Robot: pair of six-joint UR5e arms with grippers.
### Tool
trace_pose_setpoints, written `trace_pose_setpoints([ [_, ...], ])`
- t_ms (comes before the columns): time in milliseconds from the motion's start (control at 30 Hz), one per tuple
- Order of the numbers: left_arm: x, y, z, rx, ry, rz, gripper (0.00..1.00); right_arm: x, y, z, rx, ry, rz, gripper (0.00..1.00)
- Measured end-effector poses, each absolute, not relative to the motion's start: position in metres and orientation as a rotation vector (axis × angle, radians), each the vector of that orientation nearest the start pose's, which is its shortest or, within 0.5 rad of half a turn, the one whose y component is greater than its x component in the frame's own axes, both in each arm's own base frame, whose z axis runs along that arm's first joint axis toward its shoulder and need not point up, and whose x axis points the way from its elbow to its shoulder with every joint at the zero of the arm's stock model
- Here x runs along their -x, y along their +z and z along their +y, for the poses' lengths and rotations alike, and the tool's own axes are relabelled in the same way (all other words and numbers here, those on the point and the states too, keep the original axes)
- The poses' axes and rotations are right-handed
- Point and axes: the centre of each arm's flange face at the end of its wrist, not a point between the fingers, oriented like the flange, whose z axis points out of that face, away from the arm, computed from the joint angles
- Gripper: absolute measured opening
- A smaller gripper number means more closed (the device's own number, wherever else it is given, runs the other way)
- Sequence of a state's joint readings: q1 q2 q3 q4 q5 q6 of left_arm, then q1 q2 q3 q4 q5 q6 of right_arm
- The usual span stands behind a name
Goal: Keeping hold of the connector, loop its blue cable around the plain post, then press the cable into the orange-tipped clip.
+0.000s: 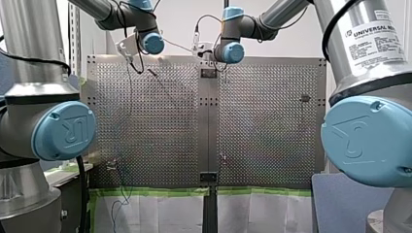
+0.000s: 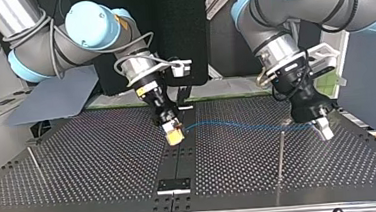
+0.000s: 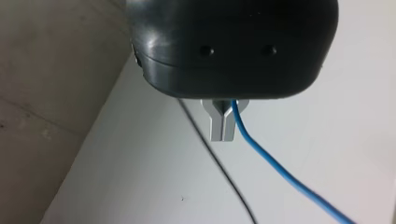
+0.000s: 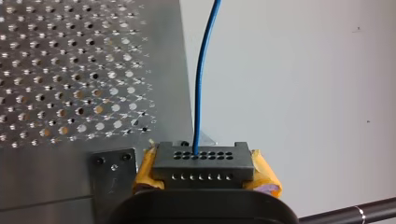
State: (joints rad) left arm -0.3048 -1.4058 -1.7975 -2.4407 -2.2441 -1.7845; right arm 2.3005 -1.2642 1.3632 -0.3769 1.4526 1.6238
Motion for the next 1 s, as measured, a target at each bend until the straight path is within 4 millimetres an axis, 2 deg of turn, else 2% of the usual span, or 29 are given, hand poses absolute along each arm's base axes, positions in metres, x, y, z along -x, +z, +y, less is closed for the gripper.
trace_pose_setpoints([
  [100,-0.406,0.527,-0.192,0.574,-0.146,0.926,0.00,-0.538,0.459,-0.387,-1.512,2.017,-0.586,0.00],
  [267,-0.416,0.522,-0.178,0.562,-0.135,0.956,0.00,-0.544,0.456,-0.397,-1.515,2.015,-0.588,0.00],
  [567,-0.450,0.489,-0.156,0.531,-0.077,1.070,0.00,-0.555,0.461,-0.410,-1.508,2.019,-0.586,0.00],
  [900,-0.487,0.447,-0.125,0.504,-0.008,1.215,0.00,-0.569,0.445,-0.426,-1.524,2.012,-0.592,0.00],
  [1000,-0.496,0.443,-0.114,0.499,0.005,1.244,0.00,-0.573,0.442,-0.430,-1.524,2.012,-0.592,0.00],
])
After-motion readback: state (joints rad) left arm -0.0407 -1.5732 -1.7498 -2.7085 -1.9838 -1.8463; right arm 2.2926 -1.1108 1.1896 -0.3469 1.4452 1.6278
